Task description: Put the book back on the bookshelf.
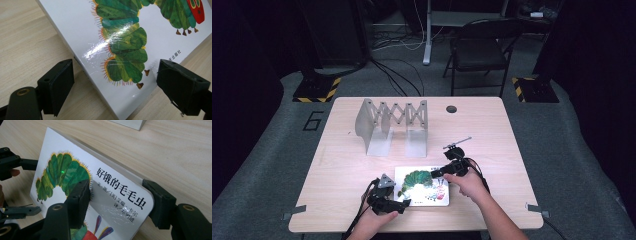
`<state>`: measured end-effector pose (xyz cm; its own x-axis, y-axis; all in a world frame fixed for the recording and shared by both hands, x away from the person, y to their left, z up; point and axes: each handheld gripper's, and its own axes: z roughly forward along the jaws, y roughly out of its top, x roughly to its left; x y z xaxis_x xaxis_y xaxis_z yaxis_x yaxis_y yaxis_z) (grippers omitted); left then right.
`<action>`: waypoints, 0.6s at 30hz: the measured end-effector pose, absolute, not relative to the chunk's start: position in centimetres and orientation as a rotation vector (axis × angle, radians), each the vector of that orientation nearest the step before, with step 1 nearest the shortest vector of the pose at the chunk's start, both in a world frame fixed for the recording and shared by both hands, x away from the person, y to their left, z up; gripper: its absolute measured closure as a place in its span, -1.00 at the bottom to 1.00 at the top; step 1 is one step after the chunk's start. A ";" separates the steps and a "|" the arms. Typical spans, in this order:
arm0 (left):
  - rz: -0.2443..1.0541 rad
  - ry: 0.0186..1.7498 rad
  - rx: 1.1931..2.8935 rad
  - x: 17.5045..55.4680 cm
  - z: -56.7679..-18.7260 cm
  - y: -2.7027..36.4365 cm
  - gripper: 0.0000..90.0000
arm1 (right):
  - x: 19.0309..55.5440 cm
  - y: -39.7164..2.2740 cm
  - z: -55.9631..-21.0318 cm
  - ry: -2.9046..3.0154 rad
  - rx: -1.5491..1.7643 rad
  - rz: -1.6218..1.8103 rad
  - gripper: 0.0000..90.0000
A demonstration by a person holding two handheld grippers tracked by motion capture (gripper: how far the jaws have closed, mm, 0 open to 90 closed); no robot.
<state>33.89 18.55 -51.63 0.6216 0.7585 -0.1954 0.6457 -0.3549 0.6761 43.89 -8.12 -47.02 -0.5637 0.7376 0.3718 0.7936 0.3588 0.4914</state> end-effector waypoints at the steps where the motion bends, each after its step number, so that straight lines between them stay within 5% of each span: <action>1: 0.187 1.080 2.111 34.0 -51.6 18.6 -0.68 | 43.8 -8.0 -46.9 -2.514 -1.431 -0.990 -0.09; 11: 0.155 1.072 2.102 34.4 -51.5 18.4 -0.65 | 43.6 -8.0 -46.4 -2.529 -1.418 -0.995 -0.06; 18: 0.126 1.136 2.035 34.5 -50.9 19.1 -0.43 | 43.1 -7.9 -45.8 -2.549 -1.416 -1.005 -0.05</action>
